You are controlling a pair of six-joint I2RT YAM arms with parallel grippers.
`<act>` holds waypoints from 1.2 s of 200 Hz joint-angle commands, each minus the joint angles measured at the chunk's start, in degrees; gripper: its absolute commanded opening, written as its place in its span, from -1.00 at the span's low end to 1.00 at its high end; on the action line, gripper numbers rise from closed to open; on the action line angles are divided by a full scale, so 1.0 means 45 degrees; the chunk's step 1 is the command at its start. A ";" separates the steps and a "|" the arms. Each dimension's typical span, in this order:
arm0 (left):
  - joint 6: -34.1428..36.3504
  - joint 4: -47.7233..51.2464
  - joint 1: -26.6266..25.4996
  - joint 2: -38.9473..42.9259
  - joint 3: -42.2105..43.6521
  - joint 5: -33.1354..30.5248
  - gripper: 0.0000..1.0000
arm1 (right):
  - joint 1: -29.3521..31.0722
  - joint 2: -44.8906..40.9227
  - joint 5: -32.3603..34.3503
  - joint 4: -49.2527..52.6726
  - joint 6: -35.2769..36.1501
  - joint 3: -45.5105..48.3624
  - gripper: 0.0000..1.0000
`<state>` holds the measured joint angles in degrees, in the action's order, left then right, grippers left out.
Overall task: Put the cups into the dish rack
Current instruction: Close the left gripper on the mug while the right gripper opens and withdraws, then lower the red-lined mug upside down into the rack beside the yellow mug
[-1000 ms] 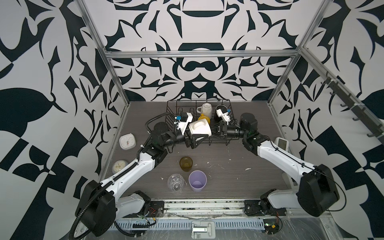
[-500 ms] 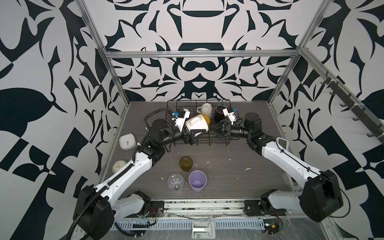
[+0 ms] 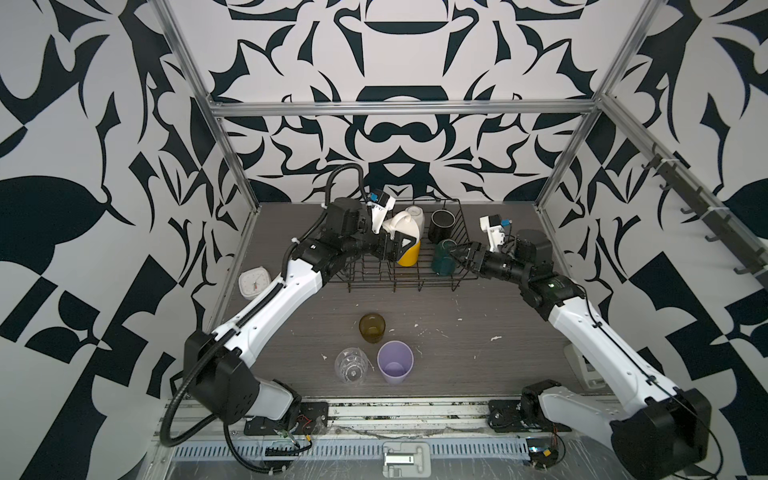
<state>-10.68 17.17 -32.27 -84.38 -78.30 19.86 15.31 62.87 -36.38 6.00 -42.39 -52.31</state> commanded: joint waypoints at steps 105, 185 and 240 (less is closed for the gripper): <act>0.0871 0.6261 -0.0729 -0.4750 -0.5874 -0.1468 -1.00 | -0.0607 -0.0983 0.1395 0.0694 0.1200 0.0502 0.52; 0.1645 0.9101 -0.1255 -0.7840 -0.9124 -0.1983 -1.00 | -0.0921 -0.1274 0.1183 0.0621 0.1315 0.1017 0.52; 0.1919 0.9900 -0.1461 -0.9101 -1.0139 -0.2433 -1.00 | -0.1136 -0.1374 0.0977 0.0598 0.1322 0.1215 0.53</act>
<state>-3.46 57.19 -38.41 -124.03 -120.33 9.65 10.70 58.28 -30.92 10.09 -37.34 -46.94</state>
